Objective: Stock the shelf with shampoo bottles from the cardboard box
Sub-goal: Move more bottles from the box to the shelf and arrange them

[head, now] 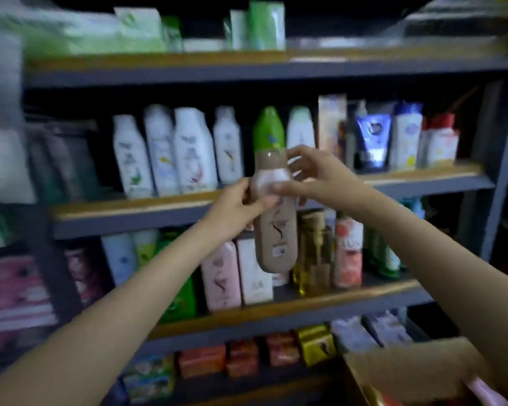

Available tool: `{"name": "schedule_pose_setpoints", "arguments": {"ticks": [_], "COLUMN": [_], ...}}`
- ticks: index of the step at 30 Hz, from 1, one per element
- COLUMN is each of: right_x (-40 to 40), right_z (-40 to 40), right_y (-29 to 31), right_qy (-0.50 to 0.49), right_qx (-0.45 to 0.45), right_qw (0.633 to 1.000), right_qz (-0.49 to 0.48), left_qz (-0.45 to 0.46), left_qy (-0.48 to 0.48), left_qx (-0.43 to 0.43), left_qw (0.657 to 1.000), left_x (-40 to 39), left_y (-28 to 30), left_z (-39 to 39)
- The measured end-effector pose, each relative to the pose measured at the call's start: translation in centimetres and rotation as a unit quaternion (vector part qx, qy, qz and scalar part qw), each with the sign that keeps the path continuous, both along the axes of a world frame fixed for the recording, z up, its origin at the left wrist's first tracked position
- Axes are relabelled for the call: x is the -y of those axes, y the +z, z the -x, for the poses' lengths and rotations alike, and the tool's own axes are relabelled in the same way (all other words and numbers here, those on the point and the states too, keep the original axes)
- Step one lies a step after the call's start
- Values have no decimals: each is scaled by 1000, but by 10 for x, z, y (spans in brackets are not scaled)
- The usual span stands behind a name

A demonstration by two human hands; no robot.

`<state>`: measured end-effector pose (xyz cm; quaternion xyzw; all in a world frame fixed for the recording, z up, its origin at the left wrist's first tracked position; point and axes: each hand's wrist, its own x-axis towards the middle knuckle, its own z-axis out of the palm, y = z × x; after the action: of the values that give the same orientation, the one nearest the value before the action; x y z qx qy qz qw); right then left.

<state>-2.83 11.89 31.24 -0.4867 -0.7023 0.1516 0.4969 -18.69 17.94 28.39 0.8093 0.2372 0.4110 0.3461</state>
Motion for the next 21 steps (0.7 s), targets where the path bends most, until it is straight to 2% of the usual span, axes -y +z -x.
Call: {"name": "schedule_pose_setpoints", "arguments": {"ticks": [5, 12, 21], "right_x": [-16, -50, -79], "right_z": [37, 49, 30], "right_y": [16, 23, 32], "right_qy": [86, 84, 2], "right_qx": [34, 6, -111], "right_qw": [991, 993, 993], "right_qz": [99, 81, 31], "left_qz": [-25, -21, 19], "left_qy": [24, 75, 209], "left_qx": [58, 93, 85], "left_qw": [998, 993, 974], "left_x": [-8, -31, -82], "left_y": [48, 52, 30], "left_z": [41, 67, 95]}}
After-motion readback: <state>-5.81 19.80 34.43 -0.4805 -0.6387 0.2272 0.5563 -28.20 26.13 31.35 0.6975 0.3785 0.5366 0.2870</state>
